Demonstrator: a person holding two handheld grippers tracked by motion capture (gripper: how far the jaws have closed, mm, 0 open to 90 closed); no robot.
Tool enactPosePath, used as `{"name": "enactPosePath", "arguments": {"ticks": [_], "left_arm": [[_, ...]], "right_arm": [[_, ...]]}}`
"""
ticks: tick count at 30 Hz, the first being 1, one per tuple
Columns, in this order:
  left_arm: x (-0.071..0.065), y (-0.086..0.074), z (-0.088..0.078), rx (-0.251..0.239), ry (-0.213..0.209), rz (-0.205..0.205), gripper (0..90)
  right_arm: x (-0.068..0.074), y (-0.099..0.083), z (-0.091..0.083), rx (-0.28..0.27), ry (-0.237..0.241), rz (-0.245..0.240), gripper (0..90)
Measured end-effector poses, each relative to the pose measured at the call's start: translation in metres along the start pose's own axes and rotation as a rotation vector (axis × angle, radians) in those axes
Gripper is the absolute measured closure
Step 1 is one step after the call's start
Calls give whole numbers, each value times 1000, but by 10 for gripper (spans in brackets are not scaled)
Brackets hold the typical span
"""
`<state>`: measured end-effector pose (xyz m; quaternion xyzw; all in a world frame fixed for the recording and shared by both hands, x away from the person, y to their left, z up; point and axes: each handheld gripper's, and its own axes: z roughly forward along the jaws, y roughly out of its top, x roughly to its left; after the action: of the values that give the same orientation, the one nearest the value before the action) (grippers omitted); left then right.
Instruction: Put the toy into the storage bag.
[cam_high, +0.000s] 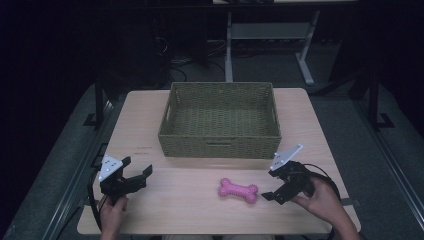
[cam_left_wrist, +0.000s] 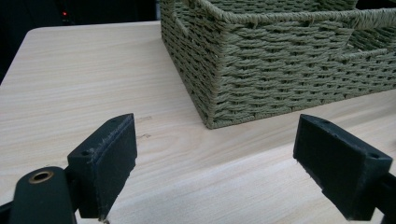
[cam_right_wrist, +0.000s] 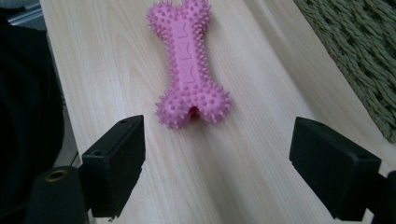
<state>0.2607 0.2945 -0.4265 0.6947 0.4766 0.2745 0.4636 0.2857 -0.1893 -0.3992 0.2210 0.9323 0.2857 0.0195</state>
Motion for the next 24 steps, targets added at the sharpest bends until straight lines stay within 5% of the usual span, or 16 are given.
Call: {"name": "enactPosePath", "arguments": {"ticks": [24], "left_arm": [[3, 0, -2, -7, 2, -16, 130]], "right_arm": [[8, 47, 27, 70, 67, -116, 221]]}}
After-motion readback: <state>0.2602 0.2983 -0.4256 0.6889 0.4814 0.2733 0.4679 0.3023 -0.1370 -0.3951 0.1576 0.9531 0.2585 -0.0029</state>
